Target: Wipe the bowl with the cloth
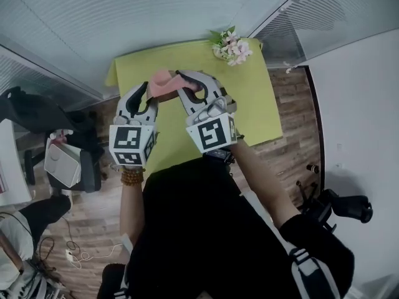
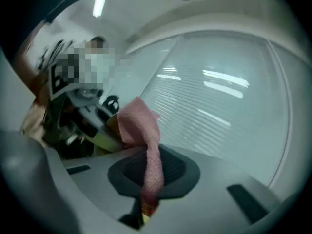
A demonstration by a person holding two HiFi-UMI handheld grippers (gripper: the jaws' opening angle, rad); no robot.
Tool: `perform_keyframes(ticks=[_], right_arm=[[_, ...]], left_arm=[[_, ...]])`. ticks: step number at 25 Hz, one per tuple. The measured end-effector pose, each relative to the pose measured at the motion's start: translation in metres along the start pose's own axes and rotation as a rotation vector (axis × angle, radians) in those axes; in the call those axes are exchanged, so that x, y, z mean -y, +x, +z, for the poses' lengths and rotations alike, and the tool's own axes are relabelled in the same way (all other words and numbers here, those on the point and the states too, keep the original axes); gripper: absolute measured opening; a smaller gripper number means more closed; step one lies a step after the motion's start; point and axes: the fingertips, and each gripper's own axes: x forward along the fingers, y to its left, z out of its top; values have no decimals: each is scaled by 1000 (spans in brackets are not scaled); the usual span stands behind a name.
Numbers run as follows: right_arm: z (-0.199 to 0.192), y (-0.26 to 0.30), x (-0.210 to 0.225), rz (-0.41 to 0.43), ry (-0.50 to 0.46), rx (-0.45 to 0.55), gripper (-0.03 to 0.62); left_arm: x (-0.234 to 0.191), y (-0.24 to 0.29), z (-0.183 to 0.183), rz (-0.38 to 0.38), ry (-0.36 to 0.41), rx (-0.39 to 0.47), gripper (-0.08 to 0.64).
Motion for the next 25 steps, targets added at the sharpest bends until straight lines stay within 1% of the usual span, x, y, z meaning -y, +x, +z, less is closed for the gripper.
perform_keyframes(ticks=[1,2,3,4,5,6,7,9,10,12,14,16,17,18,19,20,21,22,23,25], right_arm=[[4,-1,-8,-4,-158,-4,15],[8,-2,-14,-10,-279,-3,15],[10,-2,-18,-17,-340,4,15],[12,-3,-18,-22,-341,18,15],[15,-4,-16,-29,-302,38,15],[16,-5,-12,-39,-243,60,15],[17,-5,-8,-48,-170,80,18],[17,-5,1,-51,3,117,23],[17,-4,4,-48,97,140,23],[15,-2,11,-42,321,191,28],[9,-1,14,-20,537,211,28],[3,2,14,12,729,223,38],[1,4,14,27,801,222,43],[-2,6,12,36,827,207,46],[-6,8,10,38,787,177,45],[-10,10,8,34,684,136,35],[-13,10,6,32,547,95,20],[-16,9,4,36,410,60,17],[-17,7,2,44,280,30,17],[-16,3,-5,53,11,-13,17]], left_arm=[[3,5,-5,11,78,-51,80],[5,10,-10,-3,71,-73,67],[6,13,-12,-35,-3,-67,67],[6,14,-11,-69,-104,-41,67],[6,13,-8,-91,-192,-7,67],[7,11,-4,-95,-254,30,67],[6,10,0,-92,-300,65,67],[4,6,6,-92,-406,129,67],[3,3,9,-97,-468,160,67],[-1,-1,12,-114,-591,226,67],[-6,-4,13,-130,-716,293,67],[-10,-6,6,-135,-863,341,69],[-11,-5,-2,-133,-940,351,69],[-11,-4,-9,-132,-995,351,71],[-10,-2,-14,-137,-1006,339,74],[-8,1,-17,-154,-968,313,86],[-4,4,-17,-179,-890,273,98],[0,6,-17,-198,-789,221,97],[2,7,-18,-191,-671,167,99],[2,7,-26,-119,-388,67,135]])
